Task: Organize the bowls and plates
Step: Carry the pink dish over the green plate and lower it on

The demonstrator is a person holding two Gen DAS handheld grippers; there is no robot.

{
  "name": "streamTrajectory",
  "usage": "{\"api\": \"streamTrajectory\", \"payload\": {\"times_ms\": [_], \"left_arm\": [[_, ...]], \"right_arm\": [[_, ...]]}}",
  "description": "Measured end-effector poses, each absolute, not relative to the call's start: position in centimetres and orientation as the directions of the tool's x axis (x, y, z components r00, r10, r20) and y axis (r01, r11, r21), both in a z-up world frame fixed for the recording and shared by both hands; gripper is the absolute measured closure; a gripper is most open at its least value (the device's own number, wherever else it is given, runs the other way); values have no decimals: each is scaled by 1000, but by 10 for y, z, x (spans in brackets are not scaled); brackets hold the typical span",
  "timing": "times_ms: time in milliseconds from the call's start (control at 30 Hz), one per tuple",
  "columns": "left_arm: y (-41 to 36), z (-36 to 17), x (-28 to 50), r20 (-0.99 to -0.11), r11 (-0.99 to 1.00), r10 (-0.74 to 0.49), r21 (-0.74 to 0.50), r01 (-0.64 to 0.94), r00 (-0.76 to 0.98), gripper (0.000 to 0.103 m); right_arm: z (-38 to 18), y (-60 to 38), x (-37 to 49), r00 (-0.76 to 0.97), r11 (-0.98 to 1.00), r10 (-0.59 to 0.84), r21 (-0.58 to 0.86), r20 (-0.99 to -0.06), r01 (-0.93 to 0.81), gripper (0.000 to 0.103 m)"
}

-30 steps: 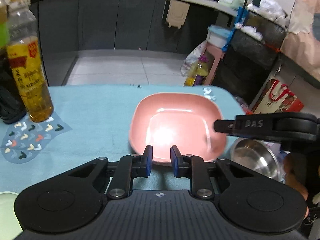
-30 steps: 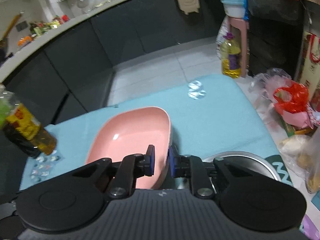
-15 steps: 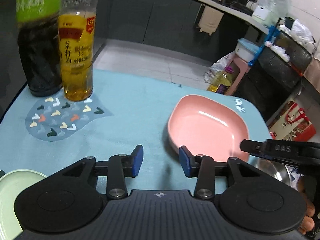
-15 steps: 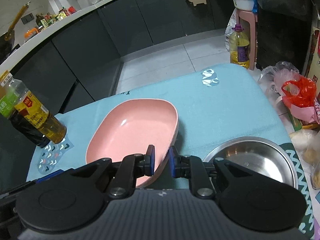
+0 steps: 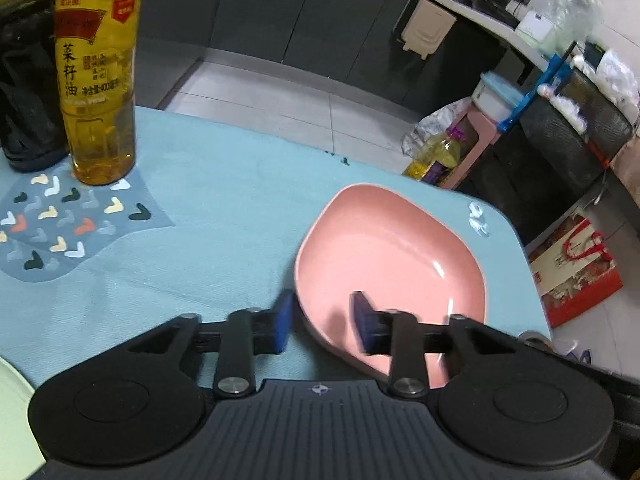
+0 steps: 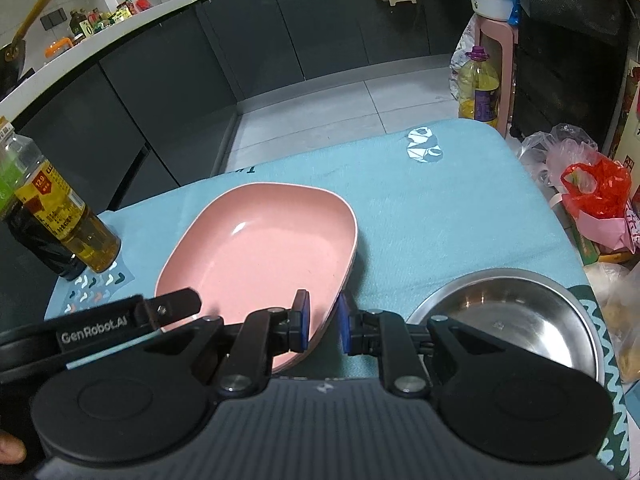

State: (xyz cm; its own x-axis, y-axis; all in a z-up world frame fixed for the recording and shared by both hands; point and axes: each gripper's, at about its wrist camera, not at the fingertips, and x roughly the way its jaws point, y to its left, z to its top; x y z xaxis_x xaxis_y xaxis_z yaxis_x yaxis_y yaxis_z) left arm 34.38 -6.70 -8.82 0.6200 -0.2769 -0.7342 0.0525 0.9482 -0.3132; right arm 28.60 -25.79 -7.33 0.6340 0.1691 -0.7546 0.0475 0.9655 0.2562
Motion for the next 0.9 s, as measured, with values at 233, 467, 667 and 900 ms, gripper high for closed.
{"api": "streamTrajectory", "payload": {"times_ms": [233, 467, 667, 900], "left_arm": [[-56, -73, 319, -712, 955, -269, -283, 86, 648, 85], [-25, -47, 275, -661, 961, -248, -262, 92, 708, 84], [11, -35, 231, -616, 957, -232, -282, 64, 753, 83], [54, -30, 188, -584, 964, -180, -263, 24, 791, 83]], "right_arm": [[-64, -252, 279, 654, 965, 184, 262, -734, 23, 99], [-44, -228, 256, 685, 962, 245, 260, -686, -84, 99], [-35, -198, 234, 689, 958, 284, 229, -667, -174, 99], [-29, -161, 213, 639, 931, 364, 254, -678, -261, 99]]}}
